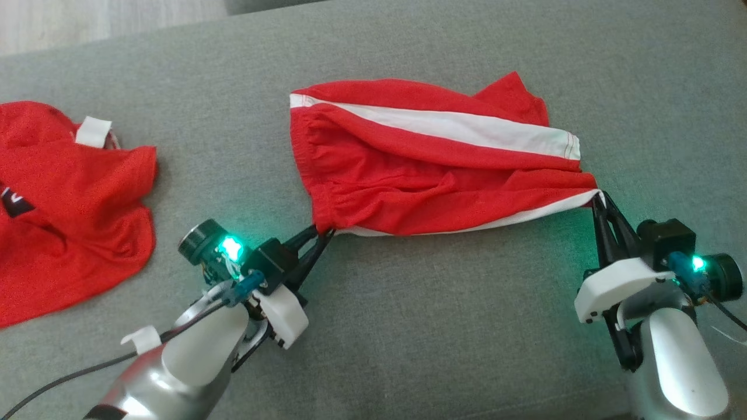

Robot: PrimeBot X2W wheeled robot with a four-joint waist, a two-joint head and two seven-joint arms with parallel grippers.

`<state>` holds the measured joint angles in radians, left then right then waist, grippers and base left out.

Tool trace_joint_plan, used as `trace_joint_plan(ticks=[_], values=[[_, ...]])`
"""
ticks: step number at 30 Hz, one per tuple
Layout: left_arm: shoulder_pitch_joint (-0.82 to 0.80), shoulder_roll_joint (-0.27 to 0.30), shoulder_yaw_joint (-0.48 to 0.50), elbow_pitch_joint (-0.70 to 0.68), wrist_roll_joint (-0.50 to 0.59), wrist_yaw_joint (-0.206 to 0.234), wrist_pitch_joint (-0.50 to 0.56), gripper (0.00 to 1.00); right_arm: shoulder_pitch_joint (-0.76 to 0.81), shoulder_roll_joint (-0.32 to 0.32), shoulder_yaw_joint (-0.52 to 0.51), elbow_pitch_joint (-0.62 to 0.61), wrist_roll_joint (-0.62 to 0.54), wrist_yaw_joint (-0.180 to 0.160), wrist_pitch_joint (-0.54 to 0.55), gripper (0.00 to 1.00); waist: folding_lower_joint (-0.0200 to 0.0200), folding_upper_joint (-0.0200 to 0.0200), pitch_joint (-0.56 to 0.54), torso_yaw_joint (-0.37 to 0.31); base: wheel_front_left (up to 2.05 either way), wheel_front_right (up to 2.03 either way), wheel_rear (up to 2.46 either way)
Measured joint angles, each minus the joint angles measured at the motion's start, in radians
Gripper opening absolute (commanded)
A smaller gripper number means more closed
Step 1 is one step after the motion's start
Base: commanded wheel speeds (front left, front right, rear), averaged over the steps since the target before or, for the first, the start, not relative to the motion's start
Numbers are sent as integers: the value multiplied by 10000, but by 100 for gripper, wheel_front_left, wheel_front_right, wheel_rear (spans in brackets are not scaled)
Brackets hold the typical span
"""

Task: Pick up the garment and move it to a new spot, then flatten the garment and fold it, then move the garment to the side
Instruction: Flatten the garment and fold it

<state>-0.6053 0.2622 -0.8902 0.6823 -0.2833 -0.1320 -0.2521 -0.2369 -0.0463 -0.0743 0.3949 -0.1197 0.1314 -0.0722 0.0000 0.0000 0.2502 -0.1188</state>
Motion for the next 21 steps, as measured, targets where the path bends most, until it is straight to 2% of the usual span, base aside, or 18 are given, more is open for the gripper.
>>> trace_joint_plan(ticks=[8,13,18,21], values=[[35,332,454,-878,-349,90,-2,0,-54,0,355,-422,-23,0,-73,0,0,0,-435,206,0,0,0],[-48,711,731,-1647,-658,88,286,0,-636,-63,711,-832,-59,0,8,0,-1,0,-780,273,0,0,0],[-988,1365,934,-2451,-872,81,1072,0,-1950,-706,1306,-1164,215,0,376,0,0,0,-1182,288,0,0,0],[-1625,1532,1156,-2721,-1037,73,1342,0,-2648,-997,1492,-1243,383,0,433,0,0,0,-1363,275,0,0,0]])
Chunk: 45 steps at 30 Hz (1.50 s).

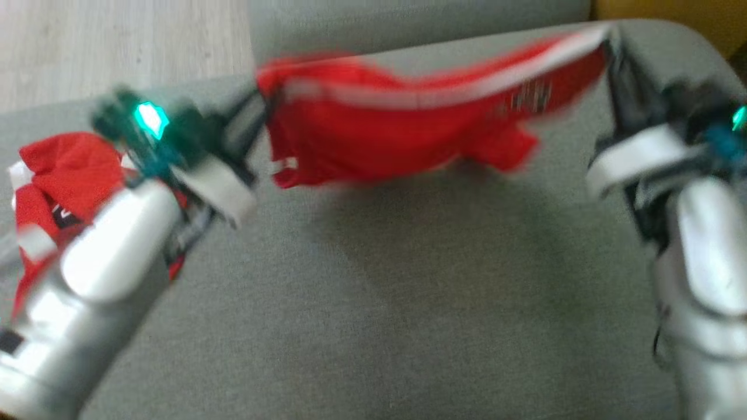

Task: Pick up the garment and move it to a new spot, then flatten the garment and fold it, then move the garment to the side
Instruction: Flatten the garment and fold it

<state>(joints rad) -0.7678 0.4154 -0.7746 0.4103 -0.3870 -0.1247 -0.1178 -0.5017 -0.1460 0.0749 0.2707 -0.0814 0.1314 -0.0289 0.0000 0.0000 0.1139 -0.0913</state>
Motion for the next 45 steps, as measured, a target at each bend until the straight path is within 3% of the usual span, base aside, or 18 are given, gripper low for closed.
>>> trace_joint_plan(ticks=[7,15,22,28,33,38,40,41,45], values=[[-1470,314,803,-380,-408,31,470,0,-1823,-495,234,-31,384,0,111,0,-1,0,-602,-94,0,0,0],[-535,650,713,-1329,-819,119,995,0,-1152,-991,696,-280,961,0,711,0,-1,0,-989,-133,0,0,0],[481,1298,640,-3480,-1062,639,1580,0,64,-1563,729,-1862,1465,0,1526,0,-1,0,-1182,-137,0,0,0],[1324,1870,769,-5637,-1595,1177,2499,0,1056,-1684,109,-3812,1519,0,2587,0,-2,0,-1099,-127,0,0,0],[1248,2115,865,-6172,-1685,1244,3068,0,1249,-1657,10,-4406,1519,0,3172,0,0,0,-608,-123,0,0,0],[49,1942,955,-5168,-1958,706,3292,0,-154,-1616,637,-3371,1662,0,3244,0,1,0,249,-171,0,0,0],[-736,1789,968,-4468,-1998,428,3262,0,-1359,-1733,988,-2497,1603,0,2890,0,2,0,681,-217,0,0,0],[-1640,1634,972,-3655,-1908,251,3078,0,-2706,-1730,1179,-1499,1605,0,2493,0,3,0,1134,-271,0,0,0],[-3661,1108,1195,-1864,-1638,92,2240,0,-5212,-1563,1139,497,1434,0,1438,0,5,0,2041,-387,0,0,0]])
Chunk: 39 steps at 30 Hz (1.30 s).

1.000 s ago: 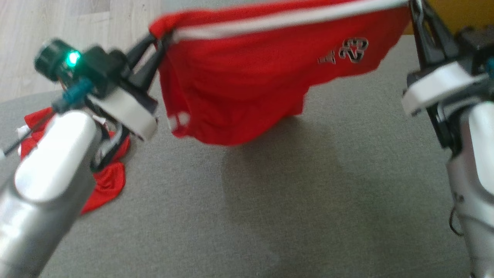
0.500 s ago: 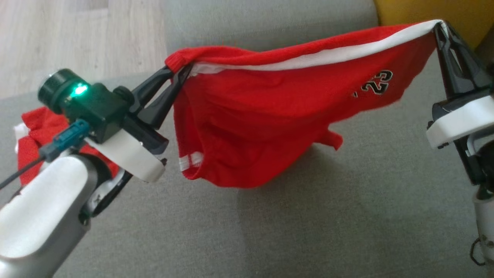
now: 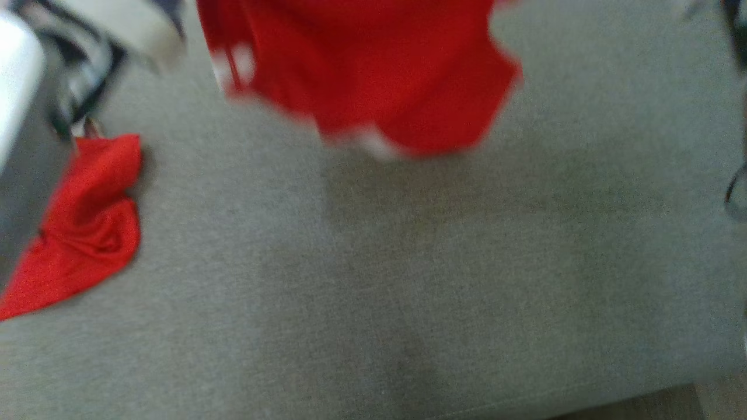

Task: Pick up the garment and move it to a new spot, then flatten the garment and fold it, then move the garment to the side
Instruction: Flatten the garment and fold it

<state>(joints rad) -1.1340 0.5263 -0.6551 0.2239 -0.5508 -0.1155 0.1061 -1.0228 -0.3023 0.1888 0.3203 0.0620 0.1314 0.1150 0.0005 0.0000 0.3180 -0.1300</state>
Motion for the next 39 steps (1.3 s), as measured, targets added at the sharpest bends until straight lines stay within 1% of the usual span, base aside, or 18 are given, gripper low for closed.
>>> trace_joint_plan(ticks=[3,4,6,8,11,13,16,19,23,27,30,34,39], values=[[-1295,-472,167,1104,196,-33,-872,0,-1425,328,-418,1221,-518,0,-1016,0,0,0,574,-98,0,0,0],[-1295,-472,167,1104,196,-33,-872,0,-1425,328,-418,1221,-518,0,-1016,0,0,0,574,-98,0,0,0],[-1881,-794,219,1783,301,-82,-1494,0,-2022,535,-780,1925,-884,0,-1628,0,0,0,865,-164,0,0,0],[-2142,-1097,222,2286,328,-90,-2084,0,-2238,686,-1104,2525,-1204,0,-2140,0,0,0,1047,-222,0,0,0],[-2146,-1461,-2,2922,322,-123,-2665,0,-2142,817,-1323,3396,-1521,0,-2548,0,-3,0,1146,-231,0,0,0],[-2094,-1584,-303,3164,309,-169,-2871,0,-2008,825,-1312,3898,-1651,0,-2663,0,-5,0,1185,-194,0,0,0],[-1669,-1607,-941,3323,121,-169,-3108,0,-1546,811,-1214,4631,-1810,0,-2769,0,-4,0,1196,-91,0,0,0],[-632,-1553,-1856,3290,-144,-169,-3204,0,-860,573,-780,5440,-2163,0,-2708,0,-6,0,1147,22,0,0,0],[811,-1365,-2876,3185,-477,-174,-3310,0,-189,230,50,6504,-1937,0,-2391,0,-7,0,937,179,0,0,0],[1665,-1097,-3404,2940,-857,-174,-3379,0,170,-19,1352,7150,-1009,2,-2013,0,-7,0,583,307,0,0,0],[2173,-949,-3871,2675,-947,-174,-3409,0,491,-336,2479,7294,-107,2,-1603,0,-7,1,283,368,0,0,0],[2925,-907,-4289,2385,-993,-173,-3388,0,1150,-869,4008,7014,1419,2,-794,0,-7,0,-153,411,0,0,0],[3535,-794,-4554,2008,-1018,-44,-3302,0,1804,-1950,5720,5630,3298,2,199,0,-8,1,-666,361,0,0,0]])
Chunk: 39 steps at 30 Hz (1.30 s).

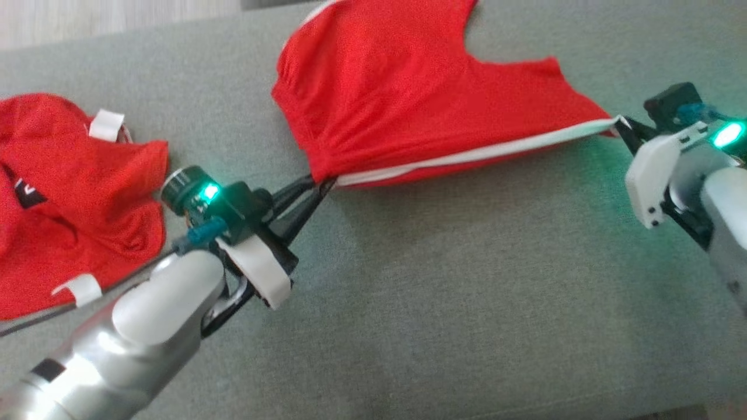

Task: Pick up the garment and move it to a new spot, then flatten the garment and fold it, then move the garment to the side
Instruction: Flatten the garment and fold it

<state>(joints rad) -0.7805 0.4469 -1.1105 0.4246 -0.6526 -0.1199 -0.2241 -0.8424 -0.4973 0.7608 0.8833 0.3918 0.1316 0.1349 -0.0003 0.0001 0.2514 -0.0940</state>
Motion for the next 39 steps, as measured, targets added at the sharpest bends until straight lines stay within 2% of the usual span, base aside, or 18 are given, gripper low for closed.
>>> trace_joint_plan(ticks=[4,9,10,17,22,25,30,39], values=[[346,86,-42,-364,-92,316,82,0,380,-957,940,-1294,1423,0,742,0,1,0,-360,-101,0,0,0],[1143,259,-226,-988,-270,600,224,0,1044,-1952,1569,-2629,2541,0,1392,0,1,0,-866,-264,0,0,0],[1143,259,-226,-988,-270,600,224,0,1044,-1952,1569,-2629,2541,0,1392,0,1,0,-866,-264,0,0,0],[2211,483,-506,-2406,-577,1210,669,0,2137,-3181,1643,-4144,3605,0,2224,0,0,0,-1582,-534,0,0,0],[2658,579,-681,-3419,-688,1607,1011,0,3096,-3866,1110,-5089,3929,0,2656,0,0,0,-1764,-664,0,0,0],[2680,694,-677,-3751,-688,1781,1129,0,3273,-3946,558,-5471,3841,0,2660,0,3,0,-1660,-642,0,0,0],[2568,800,-518,-3960,-688,1919,1183,0,3267,-3856,-401,-5912,2963,0,2508,0,3,0,-1352,-483,0,0,0],[1585,790,-36,-3747,-721,1956,1266,0,2391,-3114,-1294,-6167,1331,0,2512,0,4,0,-707,117,0,0,0]])
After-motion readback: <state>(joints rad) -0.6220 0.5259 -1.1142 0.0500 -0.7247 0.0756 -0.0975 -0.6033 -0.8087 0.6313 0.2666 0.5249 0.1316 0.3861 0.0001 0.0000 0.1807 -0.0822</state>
